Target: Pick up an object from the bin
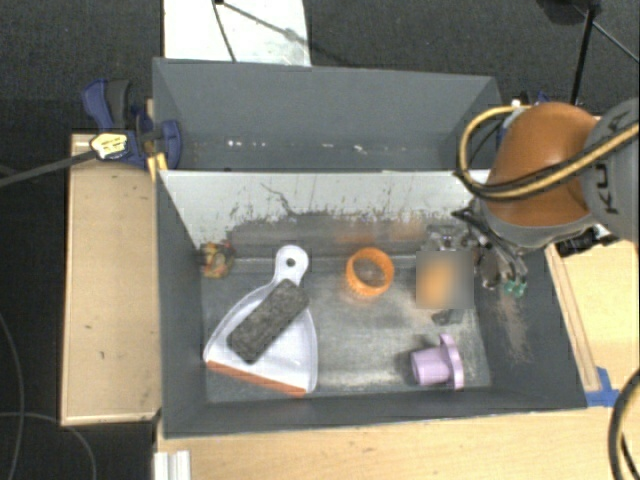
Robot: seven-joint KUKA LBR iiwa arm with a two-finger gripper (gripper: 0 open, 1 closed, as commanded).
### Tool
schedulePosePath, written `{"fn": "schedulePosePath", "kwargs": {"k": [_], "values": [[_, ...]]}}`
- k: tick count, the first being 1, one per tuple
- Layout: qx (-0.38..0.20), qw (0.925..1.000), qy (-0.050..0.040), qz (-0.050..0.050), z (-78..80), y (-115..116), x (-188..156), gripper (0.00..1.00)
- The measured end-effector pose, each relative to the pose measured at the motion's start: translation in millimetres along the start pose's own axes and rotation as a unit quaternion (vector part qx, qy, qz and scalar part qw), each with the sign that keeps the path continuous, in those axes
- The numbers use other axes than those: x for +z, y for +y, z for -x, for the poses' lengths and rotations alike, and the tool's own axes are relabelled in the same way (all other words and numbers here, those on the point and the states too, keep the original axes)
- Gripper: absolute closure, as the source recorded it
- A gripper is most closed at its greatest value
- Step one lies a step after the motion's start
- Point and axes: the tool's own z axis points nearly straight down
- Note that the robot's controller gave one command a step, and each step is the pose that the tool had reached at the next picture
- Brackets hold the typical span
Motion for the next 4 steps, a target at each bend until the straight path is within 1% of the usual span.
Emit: {"fn": "schedulePosePath", "kwargs": {"k": [1, 2, 3, 4], "values": [[0.083, 0.9966, -0.0026, 0.0, 14.3, -12, 36, 0.0], [0.037, 0.9993, -0.0013, 0.0, 0.6, -33, 60, 1.0], [0.037, 0.9993, -0.0014, 0.0, 0.8, -33, 60, 0.0], [0.037, 0.9993, -0.0014, 0.0, 0.8, -33, 60, 0.0]]}}
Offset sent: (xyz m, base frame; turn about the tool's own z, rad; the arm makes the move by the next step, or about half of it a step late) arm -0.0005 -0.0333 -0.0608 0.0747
